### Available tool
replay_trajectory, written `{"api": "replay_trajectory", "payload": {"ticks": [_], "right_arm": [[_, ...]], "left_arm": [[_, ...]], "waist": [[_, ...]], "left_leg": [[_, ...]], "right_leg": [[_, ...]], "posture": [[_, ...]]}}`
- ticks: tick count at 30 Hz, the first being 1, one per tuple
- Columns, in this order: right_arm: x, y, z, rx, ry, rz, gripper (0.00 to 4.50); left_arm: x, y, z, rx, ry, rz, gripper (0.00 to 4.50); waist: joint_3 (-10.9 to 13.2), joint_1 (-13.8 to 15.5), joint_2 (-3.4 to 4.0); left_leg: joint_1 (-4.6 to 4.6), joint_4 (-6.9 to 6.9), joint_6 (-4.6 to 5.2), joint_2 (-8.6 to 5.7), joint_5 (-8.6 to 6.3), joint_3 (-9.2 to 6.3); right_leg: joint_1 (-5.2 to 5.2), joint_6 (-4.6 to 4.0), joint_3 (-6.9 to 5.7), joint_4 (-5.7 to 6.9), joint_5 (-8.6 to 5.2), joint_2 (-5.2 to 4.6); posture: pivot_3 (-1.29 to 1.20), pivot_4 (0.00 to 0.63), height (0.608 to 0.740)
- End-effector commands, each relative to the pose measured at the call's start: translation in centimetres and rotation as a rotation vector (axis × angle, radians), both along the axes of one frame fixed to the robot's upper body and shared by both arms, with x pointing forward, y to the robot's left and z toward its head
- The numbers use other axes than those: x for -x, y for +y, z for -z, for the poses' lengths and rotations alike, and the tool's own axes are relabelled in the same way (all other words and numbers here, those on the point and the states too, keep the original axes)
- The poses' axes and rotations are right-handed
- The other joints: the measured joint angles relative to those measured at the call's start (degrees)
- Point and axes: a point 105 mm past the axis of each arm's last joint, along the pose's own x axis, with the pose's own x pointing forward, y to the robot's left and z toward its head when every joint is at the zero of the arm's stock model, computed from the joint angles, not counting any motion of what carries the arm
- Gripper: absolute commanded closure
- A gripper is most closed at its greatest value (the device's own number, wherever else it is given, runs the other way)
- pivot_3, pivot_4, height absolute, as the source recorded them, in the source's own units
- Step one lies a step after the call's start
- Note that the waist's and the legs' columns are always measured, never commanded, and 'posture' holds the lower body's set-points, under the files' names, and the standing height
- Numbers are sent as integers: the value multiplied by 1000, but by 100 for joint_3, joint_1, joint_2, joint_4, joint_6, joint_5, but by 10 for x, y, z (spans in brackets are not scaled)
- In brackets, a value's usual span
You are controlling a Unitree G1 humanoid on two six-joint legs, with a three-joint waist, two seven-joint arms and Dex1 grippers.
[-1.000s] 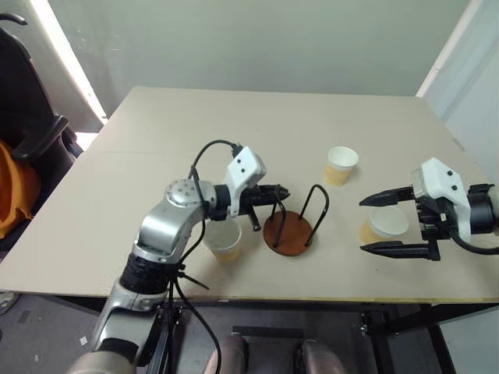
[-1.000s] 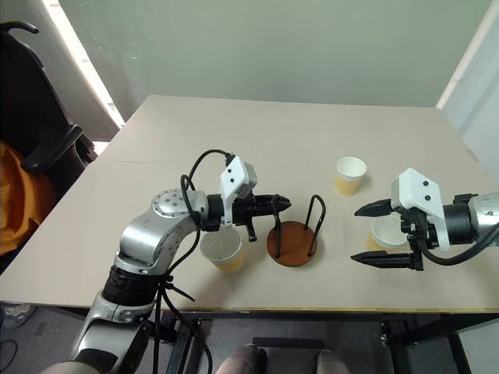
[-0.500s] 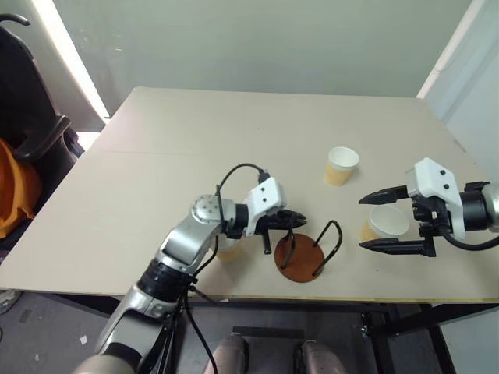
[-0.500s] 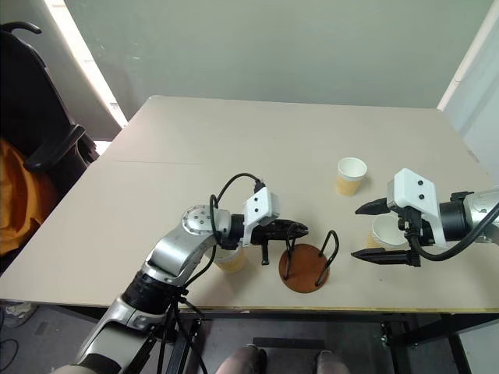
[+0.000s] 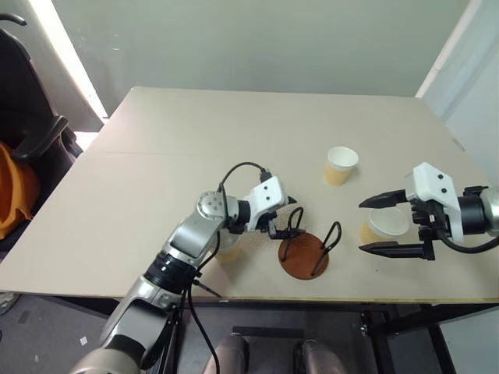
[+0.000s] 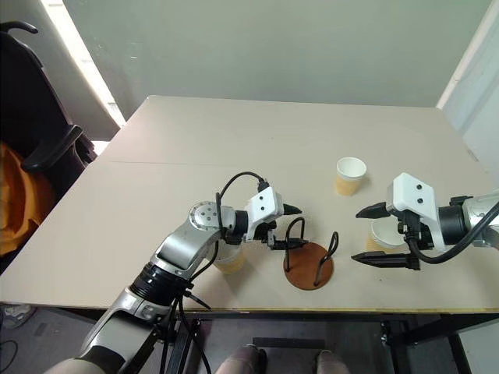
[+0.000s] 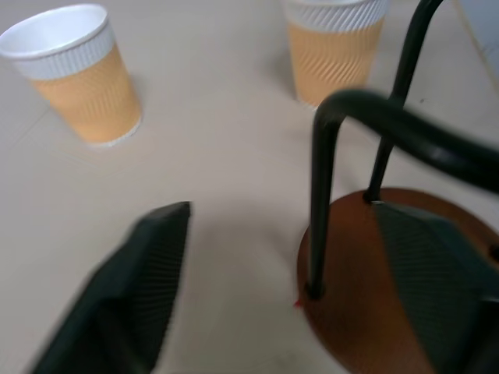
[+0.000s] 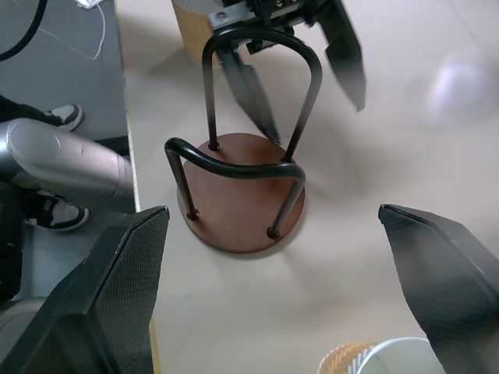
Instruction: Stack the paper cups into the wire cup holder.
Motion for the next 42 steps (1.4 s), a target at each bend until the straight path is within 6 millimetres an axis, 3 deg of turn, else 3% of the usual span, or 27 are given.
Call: {"api": "replay_trajectory", "payload": {"ticks": [1, 7, 12, 16, 24, 33, 37, 42], "right_arm": [[-4, -16, -8, 77, -57, 53, 8], [-14, -44, 3, 208, -50, 132, 8], [-18, -51, 12, 255, -37, 140, 8], [-25, -50, 24, 283, -30, 137, 8], [-32, -52, 36, 326, -19, 136, 8], [-40, -54, 43, 348, -18, 149, 8], [-43, -55, 43, 350, -21, 150, 933], [-47, -53, 42, 350, -35, 144, 2642]], "left_arm": [[0, 7, -26, 5, -97, 32, 184], [4, 28, -61, -41, -191, 103, 184], [11, 41, -86, -39, -250, 155, 184], [31, 54, -109, -10, -233, 233, 184], [63, 85, -125, -48, -178, 286, 184], [95, 91, -139, 34, -131, 348, 184], [93, 94, -136, 22, -120, 314, 126], [91, 96, -137, 38, -118, 273, 126]], "waist": [[0, 1, 0], [0, 3, 0], [0, -11, 0], [1, -27, -1], [1, -37, 0], [1, -49, 0], [1, -52, 0], [1, -53, 0]], "left_leg": [[0, 0, 0, 0, 0, 0], [-2, 0, 13, 0, -9, -4], [0, -1, 31, 1, -24, -4], [-6, -1, 34, 3, -31, -3], [-6, -5, 37, 11, -37, -3], [-2, -6, 32, 17, -42, -5], [1, -7, 28, 20, -44, -5], [1, -7, 27, 20, -45, -5]], "right_leg": [[0, 0, 0, 0, -1, 0], [-2, -4, 0, 0, -3, -1], [-2, -4, 0, 0, -3, 0], [-8, -3, -1, 0, -3, 0], [-14, -11, -4, 0, -7, -1], [-16, -34, -6, 5, -12, -3], [-16, -79, -9, 7, -34, -3], [-16, -80, -9, 7, -34, -3]], "posture": [[0, 150, 740], [0, 150, 740], [0, 150, 740], [0, 150, 740], [0, 150, 740], [0, 150, 740], [0, 150, 740], [0, 150, 740]]}}
